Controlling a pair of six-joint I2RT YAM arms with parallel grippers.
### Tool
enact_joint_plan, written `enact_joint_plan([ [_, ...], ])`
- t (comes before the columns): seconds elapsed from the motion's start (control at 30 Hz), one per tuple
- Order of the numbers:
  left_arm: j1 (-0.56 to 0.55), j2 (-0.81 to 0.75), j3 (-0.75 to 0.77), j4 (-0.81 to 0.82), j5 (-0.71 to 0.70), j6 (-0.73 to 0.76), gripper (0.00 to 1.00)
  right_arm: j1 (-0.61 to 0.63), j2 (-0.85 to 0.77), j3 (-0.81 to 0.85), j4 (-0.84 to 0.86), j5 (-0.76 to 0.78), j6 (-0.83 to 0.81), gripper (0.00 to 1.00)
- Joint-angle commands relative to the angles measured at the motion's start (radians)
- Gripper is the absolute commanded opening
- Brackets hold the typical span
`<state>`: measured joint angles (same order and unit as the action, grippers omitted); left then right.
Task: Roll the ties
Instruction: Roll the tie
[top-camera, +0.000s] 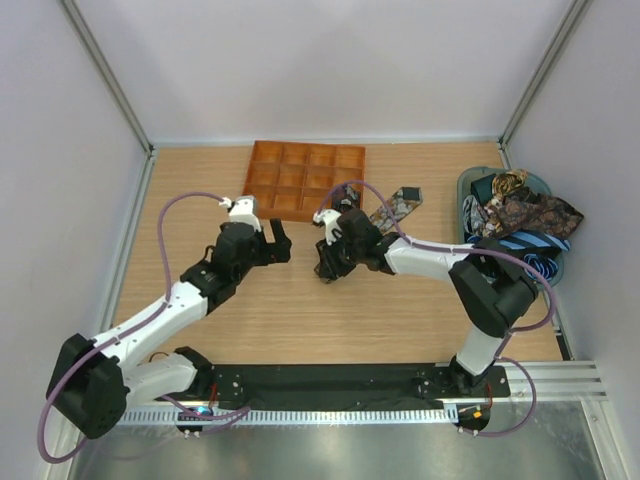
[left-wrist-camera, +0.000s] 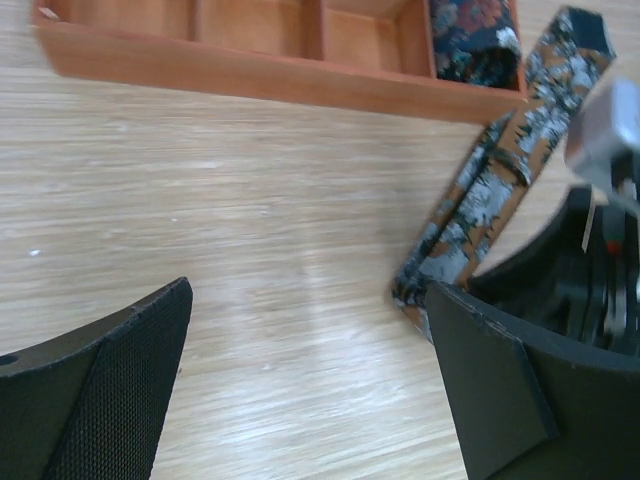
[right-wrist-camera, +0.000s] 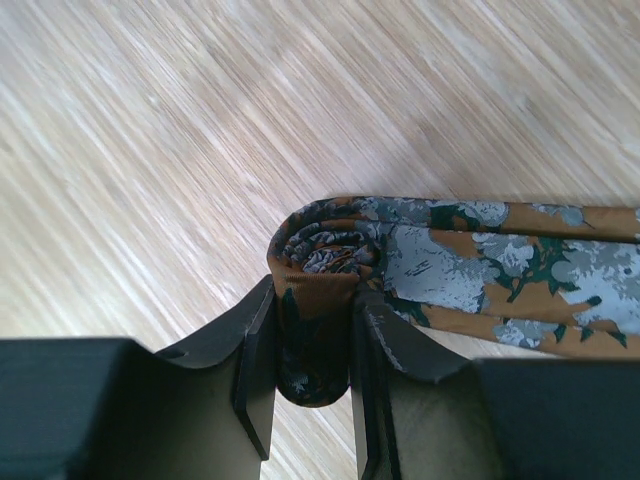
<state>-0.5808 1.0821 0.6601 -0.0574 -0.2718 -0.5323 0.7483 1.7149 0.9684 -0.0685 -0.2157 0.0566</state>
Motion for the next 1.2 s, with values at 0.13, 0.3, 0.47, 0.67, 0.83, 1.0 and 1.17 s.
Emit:
enact_joint_plan([
  [0.13, -0.007, 0.125, -0.010, 0.201, 0.206, 0.113, 1.00, -0.131, 0.133, 0.013, 0.019, -0.368, 0.143, 0.16],
  [0.3, -0.020, 0.234, -0.020, 0.307, 0.304, 0.211, 1.00, -0.204, 0.196, 0.003, 0.107, -0.514, 0.215, 0.17],
  [0.47, -0.100, 0.298, -0.022, 0.367, 0.365, 0.455, 1.00, -0.234, 0.239, 0.001, 0.133, -0.542, 0.256, 0.17],
  [0.67, -0.119, 0.390, 0.045, 0.315, 0.433, 0.610, 1.00, -0.288, 0.294, 0.003, 0.154, -0.573, 0.307, 0.16],
  [0.83, -0.123, 0.461, 0.093, 0.272, 0.442, 0.661, 1.00, -0.300, 0.313, 0.009, 0.162, -0.588, 0.322, 0.16],
  [1.0, -0.129, 0.522, 0.118, 0.280, 0.436, 0.678, 1.00, -0.302, 0.318, 0.009, 0.167, -0.594, 0.325, 0.16],
  [1.17, -0.134, 0.570, 0.157, 0.266, 0.430, 0.699, 1.00, -0.302, 0.318, 0.009, 0.171, -0.597, 0.325, 0.16],
])
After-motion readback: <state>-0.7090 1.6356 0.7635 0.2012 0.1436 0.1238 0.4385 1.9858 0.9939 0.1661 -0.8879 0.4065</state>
